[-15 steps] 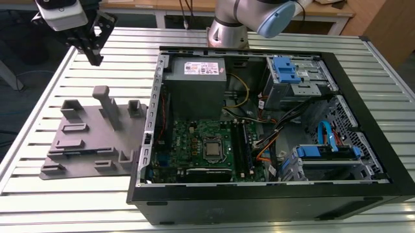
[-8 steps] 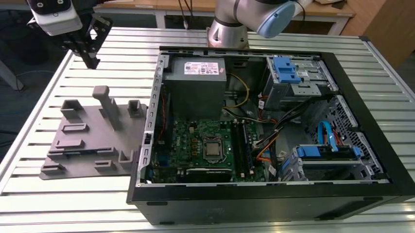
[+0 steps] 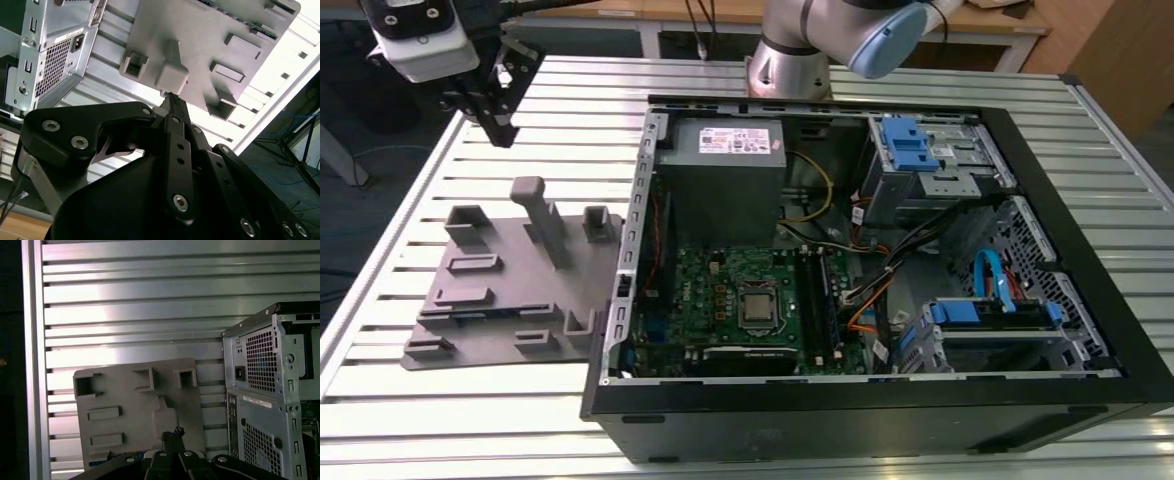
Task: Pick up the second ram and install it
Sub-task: 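Reach for the second ram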
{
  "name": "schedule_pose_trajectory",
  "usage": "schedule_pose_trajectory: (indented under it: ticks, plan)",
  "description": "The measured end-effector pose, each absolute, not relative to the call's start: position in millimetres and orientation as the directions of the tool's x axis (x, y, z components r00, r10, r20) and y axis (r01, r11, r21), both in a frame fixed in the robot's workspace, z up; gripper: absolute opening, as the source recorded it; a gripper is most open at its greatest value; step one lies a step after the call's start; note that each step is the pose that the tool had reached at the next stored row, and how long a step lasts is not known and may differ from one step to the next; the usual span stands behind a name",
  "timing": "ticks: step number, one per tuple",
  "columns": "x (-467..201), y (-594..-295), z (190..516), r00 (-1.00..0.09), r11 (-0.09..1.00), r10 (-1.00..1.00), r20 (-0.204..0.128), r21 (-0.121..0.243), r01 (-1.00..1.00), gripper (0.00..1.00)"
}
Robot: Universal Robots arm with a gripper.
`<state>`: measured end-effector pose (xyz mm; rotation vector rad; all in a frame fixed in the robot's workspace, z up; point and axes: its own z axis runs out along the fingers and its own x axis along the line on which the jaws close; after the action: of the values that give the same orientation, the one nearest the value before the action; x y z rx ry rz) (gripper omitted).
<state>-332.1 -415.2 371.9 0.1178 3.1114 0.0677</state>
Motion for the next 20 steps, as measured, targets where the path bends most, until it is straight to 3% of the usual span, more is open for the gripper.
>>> schedule_pose_trajectory:
  ticks: [20]
  plan:
    - [-340.8,-422.9,359.8,-0.997,0.996,0.076,-0.026,0.044,0.075,0.07]
